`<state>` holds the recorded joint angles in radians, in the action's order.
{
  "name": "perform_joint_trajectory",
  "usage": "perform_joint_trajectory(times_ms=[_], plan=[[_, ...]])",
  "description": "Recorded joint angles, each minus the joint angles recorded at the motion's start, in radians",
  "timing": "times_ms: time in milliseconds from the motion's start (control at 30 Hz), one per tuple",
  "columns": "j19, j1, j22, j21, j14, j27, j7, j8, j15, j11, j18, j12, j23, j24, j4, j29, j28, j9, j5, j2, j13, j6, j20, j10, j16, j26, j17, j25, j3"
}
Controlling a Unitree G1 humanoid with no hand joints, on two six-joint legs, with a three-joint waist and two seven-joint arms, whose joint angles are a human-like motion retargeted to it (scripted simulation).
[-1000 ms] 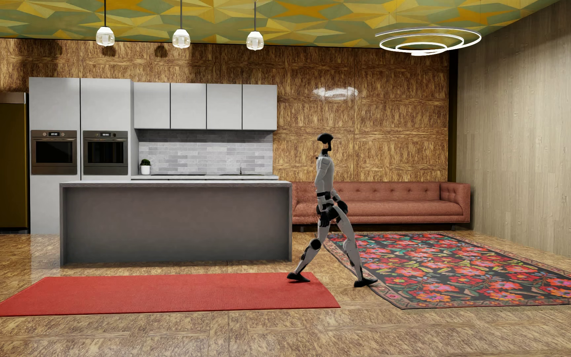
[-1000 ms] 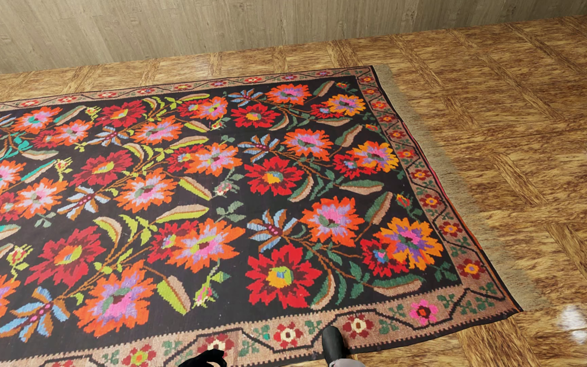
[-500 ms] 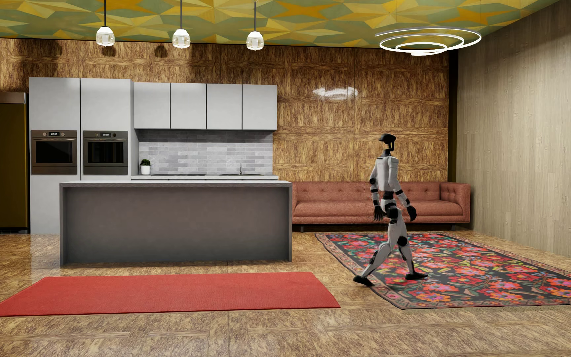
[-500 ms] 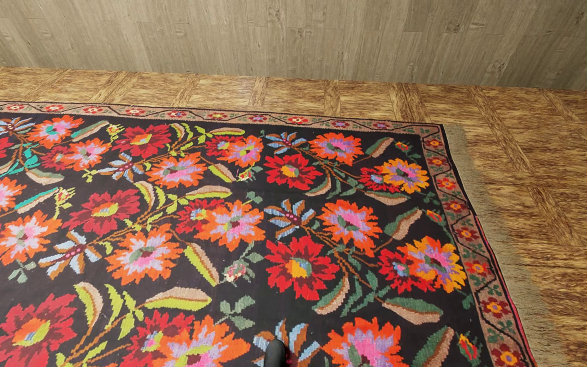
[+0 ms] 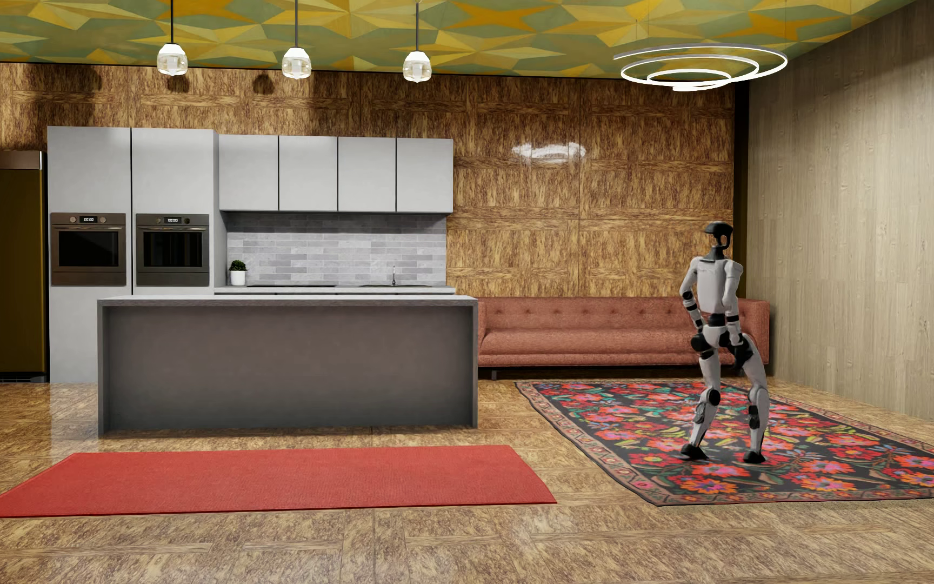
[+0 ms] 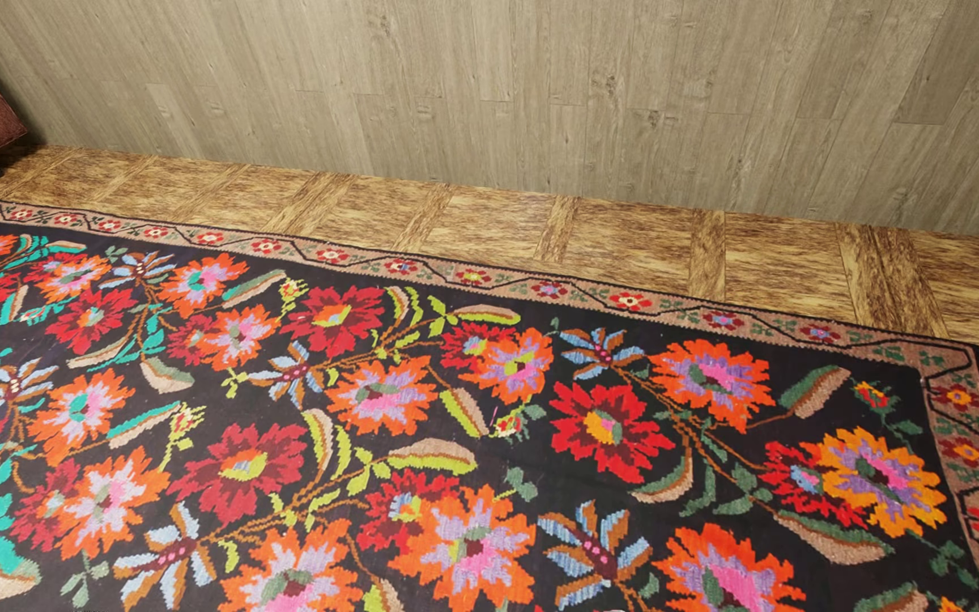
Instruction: Go to the sofa
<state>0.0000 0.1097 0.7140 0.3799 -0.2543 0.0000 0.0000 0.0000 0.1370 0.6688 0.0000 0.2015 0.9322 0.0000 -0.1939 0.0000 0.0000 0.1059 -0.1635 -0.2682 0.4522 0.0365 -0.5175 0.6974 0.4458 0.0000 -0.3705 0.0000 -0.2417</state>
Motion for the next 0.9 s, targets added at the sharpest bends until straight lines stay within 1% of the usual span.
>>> perform_joint_trajectory(times_ms=[33,67,100,133,167,200,267,300,333,367,400,433,467,500,533,567,600,633,667,700,733,767,800,833,867,900], plan=[[0.0,-0.051,0.024,0.011,0.125,0.0,0.0,0.0,-0.106,0.039,0.0,-0.012,0.024,0.0,0.018,0.0,0.0,0.006,-0.004,0.031,-0.025,0.02,0.039,0.113,-0.036,0.0,-0.001,0.0,-0.025],[0.0,-0.102,0.014,0.023,0.284,0.0,0.0,0.0,-0.162,0.044,0.0,-0.031,0.036,0.0,0.032,0.0,0.0,0.026,-0.028,0.073,-0.065,0.038,-0.011,0.179,-0.048,0.0,-0.022,0.0,-0.026],[0.0,-0.159,0.032,0.014,0.392,0.0,0.0,0.0,-0.203,0.022,0.0,-0.044,0.049,0.0,0.058,0.0,0.0,0.028,-0.037,0.113,-0.091,0.056,-0.05,0.213,-0.072,0.0,-0.036,0.0,0.009],[0.0,-0.233,0.011,-0.027,0.423,0.0,0.0,0.0,-0.23,0.002,0.0,-0.03,0.03,0.0,0.077,0.0,0.0,0.025,-0.067,0.152,-0.101,0.06,-0.064,0.234,-0.079,0.0,-0.042,0.0,0.042],[0.0,-0.293,0.01,-0.042,0.401,0.0,0.0,0.0,-0.262,-0.014,0.0,-0.01,0.005,0.0,0.091,0.0,0.0,0.021,-0.098,0.21,-0.105,0.051,-0.098,0.228,-0.085,0.0,-0.043,0.0,0.072],[0.0,-0.379,0.031,-0.034,0.374,0.0,0.0,0.0,-0.293,-0.022,0.0,0.009,-0.022,0.0,0.113,0.0,0.0,0.007,-0.112,0.244,-0.112,0.042,-0.123,0.218,-0.091,0.0,-0.045,0.0,0.089],[0.0,-0.474,0.093,-0.05,0.353,0.0,0.0,0.0,-0.357,-0.042,0.0,0.062,-0.093,0.0,0.168,0.0,0.0,0.005,-0.123,0.346,-0.105,0.023,-0.162,0.115,-0.095,0.0,-0.042,0.0,0.16],[0.0,-0.523,0.118,-0.048,0.339,0.0,0.0,0.0,-0.375,-0.058,0.0,0.093,-0.123,0.0,0.19,0.0,0.0,0.0,-0.113,0.401,-0.112,0.013,-0.154,0.045,-0.093,0.0,-0.035,0.0,0.187],[0.0,-0.569,0.138,-0.043,0.307,0.0,0.0,0.0,-0.401,-0.081,0.0,0.119,-0.146,0.0,0.196,0.0,0.0,-0.008,-0.102,0.454,-0.12,0.0,-0.168,-0.034,-0.084,0.0,-0.032,0.0,0.215],[0.0,-0.611,0.169,-0.044,0.24,0.0,0.0,0.0,-0.428,-0.1,0.0,0.14,-0.165,0.0,0.211,0.0,0.0,-0.011,-0.081,0.495,-0.132,-0.003,-0.207,-0.09,-0.075,0.0,-0.036,0.0,0.247],[0.0,-0.643,0.196,-0.044,0.162,0.0,0.0,0.0,-0.451,-0.11,0.0,0.167,-0.185,0.0,0.221,0.0,0.0,-0.015,-0.062,0.535,-0.155,-0.012,-0.211,-0.13,-0.065,0.0,-0.039,0.0,0.274],[0.0,-0.675,0.227,-0.016,0.164,0.0,0.0,0.0,-0.476,-0.103,0.0,0.186,-0.2,0.0,0.242,0.0,0.0,-0.008,-0.06,0.556,-0.187,-0.024,-0.241,-0.137,-0.055,0.0,-0.045,0.0,0.321],[0.0,-0.726,0.245,-0.011,0.321,0.0,0.0,0.0,-0.48,-0.086,0.0,0.214,-0.219,0.0,0.254,0.0,0.0,-0.001,-0.072,0.576,-0.215,-0.04,-0.23,-0.096,-0.05,0.0,-0.056,0.0,0.364],[0.0,-0.768,0.283,-0.007,0.45,0.0,0.0,0.0,-0.446,-0.082,0.0,0.22,-0.217,0.0,0.247,0.0,0.0,0.017,-0.086,0.618,-0.232,-0.062,-0.265,-0.003,-0.045,0.0,-0.06,0.0,0.398],[0.0,-0.787,0.324,-0.031,0.484,0.0,0.0,0.0,-0.372,-0.068,0.0,0.211,-0.215,0.0,0.221,0.0,0.0,0.022,-0.1,0.643,-0.228,-0.084,-0.294,0.059,-0.048,0.0,-0.059,0.0,0.415],[0.0,-0.76,0.339,-0.044,0.435,0.0,0.0,0.0,-0.266,0.002,0.0,0.21,-0.2,0.0,0.188,0.0,0.0,0.009,-0.124,0.619,-0.21,-0.1,-0.324,0.078,-0.047,0.0,-0.057,0.0,0.429],[0.0,-0.724,0.337,-0.031,0.367,0.0,0.0,0.0,-0.168,0.095,0.0,0.223,-0.173,0.0,0.163,0.0,0.0,-0.009,-0.117,0.543,-0.195,-0.104,-0.309,0.092,-0.052,0.0,-0.054,0.0,0.415],[0.0,-0.676,0.307,-0.022,0.3,0.0,0.0,0.0,-0.158,0.236,0.0,0.235,-0.147,0.0,0.132,0.0,0.0,-0.016,-0.093,0.455,-0.189,-0.109,-0.278,0.091,-0.053,0.0,-0.049,0.0,0.359],[0.0,-0.589,0.277,-0.008,0.252,0.0,0.0,0.0,-0.199,0.39,0.0,0.219,-0.137,0.0,0.084,0.0,0.0,0.007,-0.079,0.382,-0.178,-0.122,-0.288,0.066,-0.051,0.0,-0.045,0.0,0.294],[0.0,-0.481,0.255,0.004,0.221,0.0,0.0,0.0,-0.259,0.528,0.0,0.182,-0.131,0.0,0.037,0.0,0.0,0.025,-0.058,0.297,-0.155,-0.125,-0.305,0.009,-0.049,0.0,-0.041,0.0,0.234],[0.0,-0.376,0.216,0.021,0.172,0.0,0.0,0.0,-0.336,0.611,0.0,0.139,-0.116,0.0,0.006,0.0,0.0,0.029,-0.027,0.184,-0.126,-0.121,-0.297,-0.051,-0.046,0.0,-0.035,0.0,0.187],[0.0,-0.257,0.165,0.052,0.11,0.0,0.0,0.0,-0.392,0.62,0.0,0.103,-0.107,0.0,-0.013,0.0,0.0,0.041,0.005,0.087,-0.101,-0.118,-0.243,-0.118,-0.043,0.0,-0.037,0.0,0.137],[0.0,-0.174,0.11,0.088,0.054,0.0,0.0,0.0,-0.411,0.577,0.0,0.065,-0.09,0.0,-0.025,0.0,0.0,0.035,0.021,-0.032,-0.078,-0.117,-0.178,-0.166,-0.04,0.0,-0.04,0.0,0.085],[0.0,-0.066,0.053,0.099,-0.003,0.0,0.0,0.0,-0.413,0.457,0.0,0.034,-0.077,0.0,0.005,0.0,0.0,0.041,0.052,-0.088,-0.047,-0.107,-0.119,-0.204,-0.032,0.0,-0.038,0.0,0.027],[0.0,0.008,-0.016,0.119,-0.058,0.0,0.0,0.0,-0.389,0.315,0.0,0.0,-0.06,0.0,0.018,0.0,0.0,0.032,0.052,-0.151,-0.023,-0.108,-0.04,-0.236,-0.021,0.0,-0.037,0.0,-0.024],[0.0,0.084,-0.06,0.128,-0.109,0.0,0.0,0.0,-0.348,0.151,0.0,-0.041,-0.047,0.0,0.034,0.0,0.0,0.02,0.046,-0.19,0.002,-0.109,0.003,-0.263,-0.017,0.0,-0.034,0.0,-0.063]])
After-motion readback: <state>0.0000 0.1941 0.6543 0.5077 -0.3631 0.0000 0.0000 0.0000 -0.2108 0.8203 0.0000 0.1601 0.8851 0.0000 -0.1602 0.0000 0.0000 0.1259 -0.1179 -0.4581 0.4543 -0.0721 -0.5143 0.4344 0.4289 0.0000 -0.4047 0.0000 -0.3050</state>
